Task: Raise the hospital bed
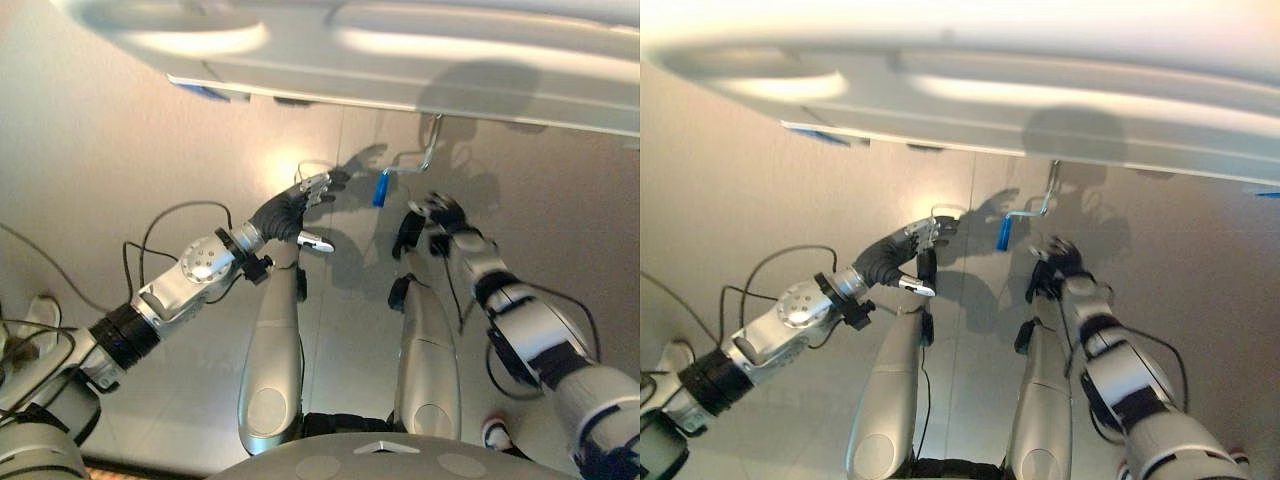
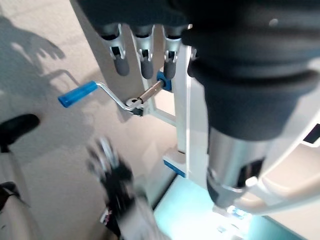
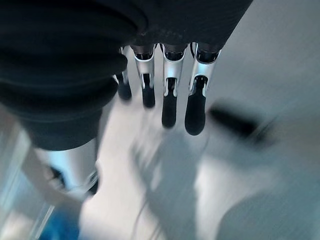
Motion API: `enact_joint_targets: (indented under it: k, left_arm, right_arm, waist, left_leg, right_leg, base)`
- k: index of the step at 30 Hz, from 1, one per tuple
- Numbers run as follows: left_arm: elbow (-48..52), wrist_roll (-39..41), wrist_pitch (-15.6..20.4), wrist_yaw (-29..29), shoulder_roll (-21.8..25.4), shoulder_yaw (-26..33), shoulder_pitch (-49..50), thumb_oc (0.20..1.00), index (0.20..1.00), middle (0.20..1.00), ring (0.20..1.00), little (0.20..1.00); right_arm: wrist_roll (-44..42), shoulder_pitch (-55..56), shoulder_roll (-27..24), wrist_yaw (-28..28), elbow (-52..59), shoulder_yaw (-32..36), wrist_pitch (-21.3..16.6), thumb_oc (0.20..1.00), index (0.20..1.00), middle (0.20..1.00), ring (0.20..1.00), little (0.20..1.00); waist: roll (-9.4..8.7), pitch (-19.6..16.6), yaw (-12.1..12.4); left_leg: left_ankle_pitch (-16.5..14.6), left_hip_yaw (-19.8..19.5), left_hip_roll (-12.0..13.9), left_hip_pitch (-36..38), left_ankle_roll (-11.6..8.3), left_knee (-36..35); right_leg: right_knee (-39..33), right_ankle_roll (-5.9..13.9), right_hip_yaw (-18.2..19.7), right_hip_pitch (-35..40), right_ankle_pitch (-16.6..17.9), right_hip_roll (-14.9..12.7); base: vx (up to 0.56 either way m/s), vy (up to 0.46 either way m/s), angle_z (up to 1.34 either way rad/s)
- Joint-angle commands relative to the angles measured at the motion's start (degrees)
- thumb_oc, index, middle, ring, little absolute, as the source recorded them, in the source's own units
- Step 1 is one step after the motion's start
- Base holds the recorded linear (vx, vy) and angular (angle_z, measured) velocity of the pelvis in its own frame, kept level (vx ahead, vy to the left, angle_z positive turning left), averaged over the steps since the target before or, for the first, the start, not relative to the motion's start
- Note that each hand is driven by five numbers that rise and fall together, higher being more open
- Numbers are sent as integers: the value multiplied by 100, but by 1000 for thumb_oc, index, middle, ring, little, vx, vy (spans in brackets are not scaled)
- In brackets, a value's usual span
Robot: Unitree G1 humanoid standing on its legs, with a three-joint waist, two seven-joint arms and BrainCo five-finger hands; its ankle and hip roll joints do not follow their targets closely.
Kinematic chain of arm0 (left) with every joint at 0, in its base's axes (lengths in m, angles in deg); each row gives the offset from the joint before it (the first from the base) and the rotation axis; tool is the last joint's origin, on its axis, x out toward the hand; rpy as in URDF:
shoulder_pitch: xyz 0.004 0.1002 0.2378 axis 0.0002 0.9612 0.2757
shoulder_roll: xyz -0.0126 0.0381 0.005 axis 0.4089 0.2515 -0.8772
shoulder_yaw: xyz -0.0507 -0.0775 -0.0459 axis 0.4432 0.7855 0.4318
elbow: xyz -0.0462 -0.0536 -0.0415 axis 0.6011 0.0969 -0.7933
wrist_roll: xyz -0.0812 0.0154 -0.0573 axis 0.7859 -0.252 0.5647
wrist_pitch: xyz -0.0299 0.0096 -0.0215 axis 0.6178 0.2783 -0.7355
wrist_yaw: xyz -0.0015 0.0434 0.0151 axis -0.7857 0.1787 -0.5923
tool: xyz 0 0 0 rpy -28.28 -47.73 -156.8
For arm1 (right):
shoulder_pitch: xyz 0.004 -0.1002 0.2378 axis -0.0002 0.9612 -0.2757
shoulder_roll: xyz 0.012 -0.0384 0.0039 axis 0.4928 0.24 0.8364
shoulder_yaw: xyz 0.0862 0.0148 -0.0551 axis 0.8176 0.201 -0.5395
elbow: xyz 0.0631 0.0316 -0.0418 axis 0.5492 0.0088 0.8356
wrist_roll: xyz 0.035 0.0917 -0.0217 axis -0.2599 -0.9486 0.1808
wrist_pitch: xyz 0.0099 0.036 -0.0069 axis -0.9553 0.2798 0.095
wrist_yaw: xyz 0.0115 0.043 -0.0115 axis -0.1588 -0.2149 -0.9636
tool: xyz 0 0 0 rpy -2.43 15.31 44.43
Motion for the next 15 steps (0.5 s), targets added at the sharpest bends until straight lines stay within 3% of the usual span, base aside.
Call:
enact_joint_targets:
  k: [1,7,9,12,13,15]
  left_arm:
    - [28,-485,130,204,-361,382,192,1000,1000,1000,1000,1000]
    - [-822,-1073,98,198,-565,713,574,1000,1000,1000,1000,1000]
    - [-1423,-1141,42,137,-994,932,846,1000,1000,1000,1000,1000]
    - [-2702,-1894,41,-194,-1644,1203,1101,1000,1000,1000,1000,1000]
    - [-2703,-1894,41,-194,-1645,1203,1101,1000,1000,1000,1000,1000]
    - [-3731,-2776,70,-561,-2034,1467,1362,1000,1000,1000,1000,1000]
  right_arm:
    - [135,581,-192,-60,161,184,4,1000,1000,1000,1000,1000]
    - [526,1299,-164,-91,337,448,-29,1000,1000,1000,1000,1000]
    - [630,1463,-117,-94,265,527,-16,1000,1000,1000,1000,1000]
    - [778,1748,6,-89,374,590,-44,1000,1000,1000,1000,1000]
    - [778,1748,5,-89,374,590,-44,1000,1000,1000,1000,1000]
    - [942,2090,124,-113,372,674,-40,1000,1000,1000,1000,1000]
  waist:
    - [286,-107,-159]
    - [197,-107,-231]
    - [178,-284,-235]
    - [112,-627,-261]
    - [112,-632,-262]
    - [62,-976,-268]
  left_leg:
    - [107,-119,69,457,-74,-150]
    - [56,-90,137,1673,-107,-474]
    - [56,-88,152,1885,-110,-573]
    - [86,-72,171,2140,-107,-731]
    - [88,-73,171,2136,-107,-732]
    - [92,-79,207,2397,-104,-850]
  right_leg:
    - [385,289,-159,621,-541,91]
    - [-61,310,-266,1877,-565,170]
    - [-242,308,-307,2142,-563,198]
    - [-407,304,-320,2376,-534,260]
    - [-408,304,-321,2373,-533,260]
    - [-498,299,-361,2608,-534,289]
  base:
    - [51,-6,-11]
    - [62,-2,-7]
    - [79,-26,-8]
    - [66,-21,-1]
    - [71,-25,-1]
    - [83,-48,0]
